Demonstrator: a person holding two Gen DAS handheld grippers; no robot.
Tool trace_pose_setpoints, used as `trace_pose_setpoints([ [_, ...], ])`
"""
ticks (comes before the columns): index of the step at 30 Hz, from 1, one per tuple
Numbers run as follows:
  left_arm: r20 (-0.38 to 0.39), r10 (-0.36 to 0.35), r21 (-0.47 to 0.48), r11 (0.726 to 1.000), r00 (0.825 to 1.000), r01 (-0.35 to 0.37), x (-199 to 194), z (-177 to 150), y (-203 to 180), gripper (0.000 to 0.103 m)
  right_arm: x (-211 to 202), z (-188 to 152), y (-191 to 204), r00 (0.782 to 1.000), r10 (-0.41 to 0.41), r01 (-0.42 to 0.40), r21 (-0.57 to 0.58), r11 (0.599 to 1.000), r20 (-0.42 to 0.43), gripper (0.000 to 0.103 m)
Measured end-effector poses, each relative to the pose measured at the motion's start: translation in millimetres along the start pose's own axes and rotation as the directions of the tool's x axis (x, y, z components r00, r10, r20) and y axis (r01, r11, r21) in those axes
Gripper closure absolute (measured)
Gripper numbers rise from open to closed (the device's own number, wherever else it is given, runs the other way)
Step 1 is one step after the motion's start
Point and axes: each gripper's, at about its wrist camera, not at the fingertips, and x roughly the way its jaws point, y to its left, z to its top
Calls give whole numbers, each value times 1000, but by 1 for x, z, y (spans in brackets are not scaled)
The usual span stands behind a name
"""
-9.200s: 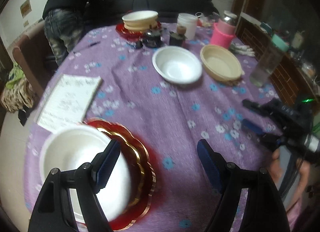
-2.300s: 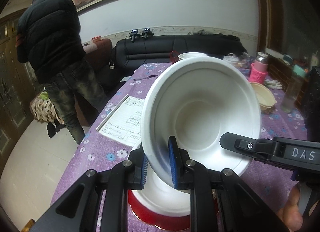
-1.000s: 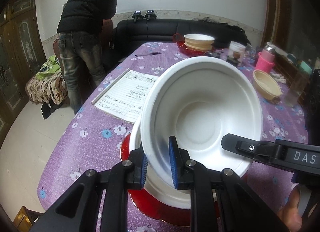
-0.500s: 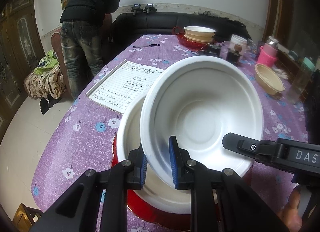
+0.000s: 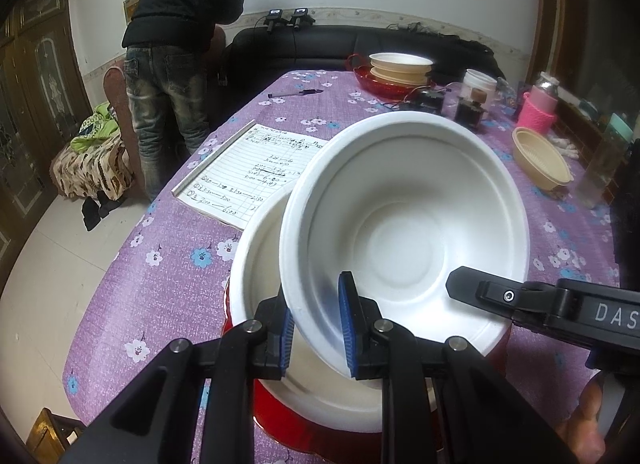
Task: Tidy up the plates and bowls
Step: 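Hold the white plate with both tools and lower it onto the stacked bowls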
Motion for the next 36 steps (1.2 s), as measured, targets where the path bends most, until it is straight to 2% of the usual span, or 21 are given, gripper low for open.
trace_pose_setpoints([
  [3, -2, -5, -4, 1000, 1000, 5, 1, 1, 1, 83, 0, 0, 0, 1000, -1, 1, -2, 1000, 2, 84],
  [9, -28, -64, -41, 997, 998, 63, -2, 11, 12, 83, -4, 7, 10, 1000, 21, -21, -10, 1000, 15, 84],
  [13, 2, -94, -44, 995, 996, 94, -21, 26, 19, 84, -13, 16, 22, 996, 82, -82, -8, 997, 19, 84],
  [16, 21, -108, -29, 994, 994, 109, -32, 31, 20, 84, -21, 17, 32, 994, 99, -98, -29, 995, 36, 84],
  [19, 12, -104, -21, 994, 994, 104, -31, 26, 18, 84, -19, 13, 33, 997, 74, -73, -36, 997, 18, 84],
  [25, -76, -127, -41, 991, 989, 125, -11, 4, 17, 84, -3, 4, 14, 998, 15, -15, -2, 1000, -62, 84],
  [36, -65, -77, 15, 997, 995, 78, -14, -8, 5, 82, 4, 0, 6, 997, -21, 19, -31, 999, -74, 84],
])
